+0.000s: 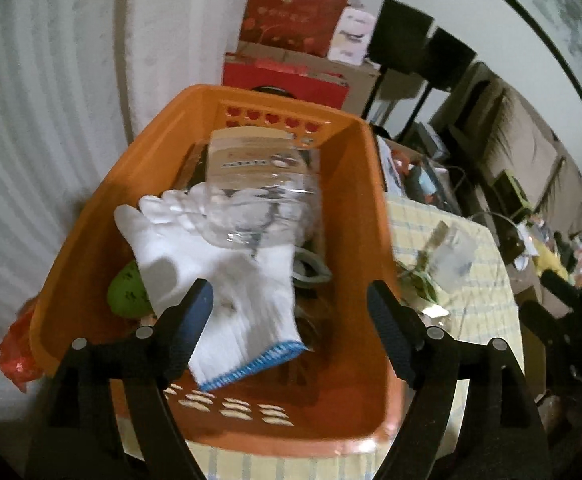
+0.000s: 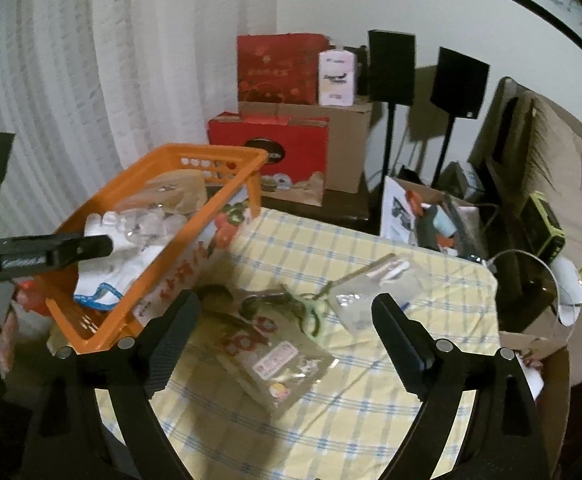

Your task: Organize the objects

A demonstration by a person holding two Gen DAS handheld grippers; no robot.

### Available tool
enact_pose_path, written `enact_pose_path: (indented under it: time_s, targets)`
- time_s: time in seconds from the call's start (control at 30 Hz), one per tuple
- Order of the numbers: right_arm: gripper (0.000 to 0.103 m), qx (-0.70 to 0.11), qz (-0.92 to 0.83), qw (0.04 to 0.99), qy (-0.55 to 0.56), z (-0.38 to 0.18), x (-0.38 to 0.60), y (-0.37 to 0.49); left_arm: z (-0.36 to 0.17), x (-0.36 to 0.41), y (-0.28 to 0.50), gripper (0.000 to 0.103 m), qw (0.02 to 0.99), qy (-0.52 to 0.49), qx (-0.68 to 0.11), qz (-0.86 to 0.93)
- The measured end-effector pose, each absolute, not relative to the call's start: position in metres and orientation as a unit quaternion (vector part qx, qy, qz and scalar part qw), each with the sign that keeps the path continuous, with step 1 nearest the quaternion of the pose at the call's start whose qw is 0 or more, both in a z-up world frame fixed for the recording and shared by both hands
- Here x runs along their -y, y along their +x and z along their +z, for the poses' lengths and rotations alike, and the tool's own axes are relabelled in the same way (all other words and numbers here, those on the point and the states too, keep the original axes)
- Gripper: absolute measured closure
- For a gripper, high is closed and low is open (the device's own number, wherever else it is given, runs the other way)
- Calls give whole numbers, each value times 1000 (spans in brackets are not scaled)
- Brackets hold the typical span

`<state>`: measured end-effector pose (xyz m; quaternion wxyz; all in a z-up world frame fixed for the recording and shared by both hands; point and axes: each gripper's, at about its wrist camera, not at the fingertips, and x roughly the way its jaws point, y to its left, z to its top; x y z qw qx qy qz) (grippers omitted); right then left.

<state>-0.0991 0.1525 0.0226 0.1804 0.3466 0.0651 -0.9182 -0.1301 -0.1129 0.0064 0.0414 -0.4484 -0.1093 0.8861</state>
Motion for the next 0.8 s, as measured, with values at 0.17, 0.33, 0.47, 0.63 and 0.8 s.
enact_pose_path:
  time_s: [0.17,0.33,0.47,0.63,0.8]
  targets:
    - [1,-57,-924,161,342,26,-168,-93,15,94,-118,12,51,-440,97,891]
    - [1,-48,-927,142,344,26,-180,-89,22,75,-106,12,56,-432,77,897]
    - [0,-41,-928,131,346,25,-190,-86,25,62,-99,11,68,-431,71,897]
    - [0,-47,-928,118,351,24,-197,-82,29,43,-92,11,83,-430,62,897]
    - [0,-54,-930,101,350,23,-209,-79,30,22,-86,11,93,-426,42,899]
